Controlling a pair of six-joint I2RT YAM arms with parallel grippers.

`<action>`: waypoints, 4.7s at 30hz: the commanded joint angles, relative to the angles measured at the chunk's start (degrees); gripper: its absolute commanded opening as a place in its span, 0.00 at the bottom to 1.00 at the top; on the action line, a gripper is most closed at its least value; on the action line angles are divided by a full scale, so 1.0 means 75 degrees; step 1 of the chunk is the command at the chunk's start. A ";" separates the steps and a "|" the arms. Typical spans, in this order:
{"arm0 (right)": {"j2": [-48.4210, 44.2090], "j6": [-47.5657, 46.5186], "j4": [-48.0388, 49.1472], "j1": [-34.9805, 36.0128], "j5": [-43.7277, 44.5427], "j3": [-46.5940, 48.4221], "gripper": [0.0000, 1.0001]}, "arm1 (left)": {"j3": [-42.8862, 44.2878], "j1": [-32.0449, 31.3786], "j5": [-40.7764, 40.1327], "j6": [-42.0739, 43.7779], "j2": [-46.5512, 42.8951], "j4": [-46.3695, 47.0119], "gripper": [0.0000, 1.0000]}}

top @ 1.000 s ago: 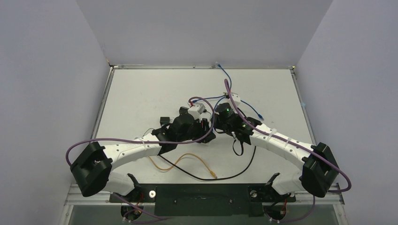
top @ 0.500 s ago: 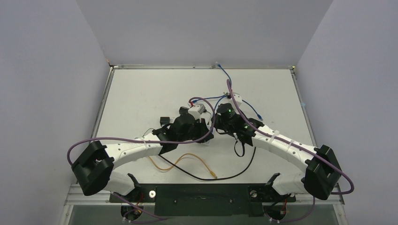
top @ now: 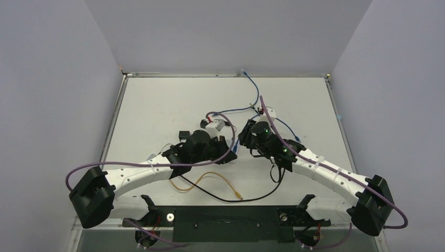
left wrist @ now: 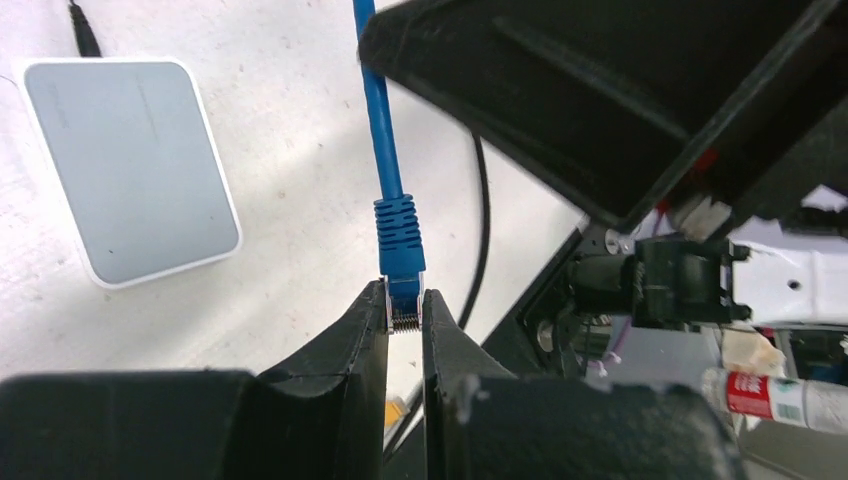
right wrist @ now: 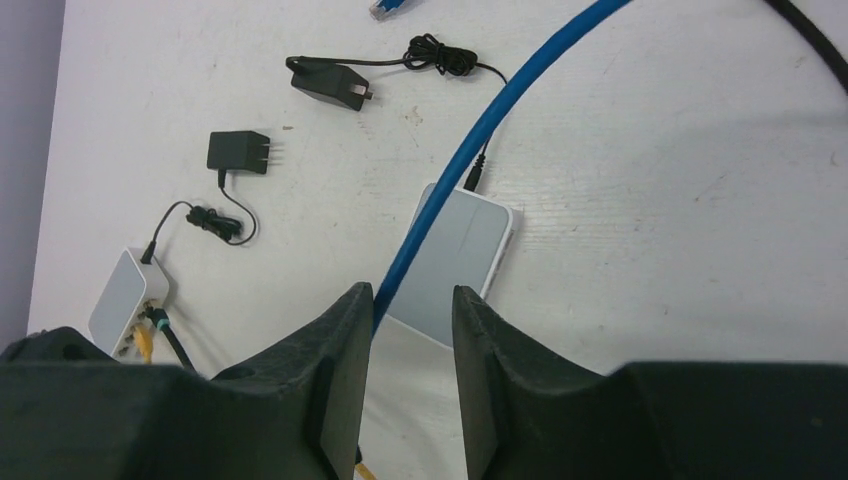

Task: Insert the plug into the switch port
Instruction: Pick up the connector from the center of the board.

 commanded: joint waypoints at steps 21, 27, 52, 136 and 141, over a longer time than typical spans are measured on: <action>-0.3358 -0.8568 0.0579 0.2125 -0.2429 -0.0834 0.45 | -0.1910 0.1919 0.5772 -0.2872 -0.1889 0.2478 0.00; -0.3214 -1.0559 -0.0040 0.3374 -0.2035 -0.0732 0.47 | -0.2398 0.2093 0.6571 -0.4242 -0.2093 0.3589 0.00; -0.2478 -1.3053 0.0864 0.6389 0.2693 -0.1236 0.29 | -0.3419 0.2369 0.7058 -0.6836 -0.2874 0.5142 0.00; -0.2379 -1.3355 0.3340 0.6274 0.1753 -0.1888 0.41 | -0.3844 0.2364 0.6779 -0.8573 -0.3512 0.6649 0.00; -0.1944 -1.3790 0.3861 0.6162 0.1813 -0.1840 0.40 | -0.3874 0.2364 0.6794 -0.8573 -0.3557 0.6644 0.00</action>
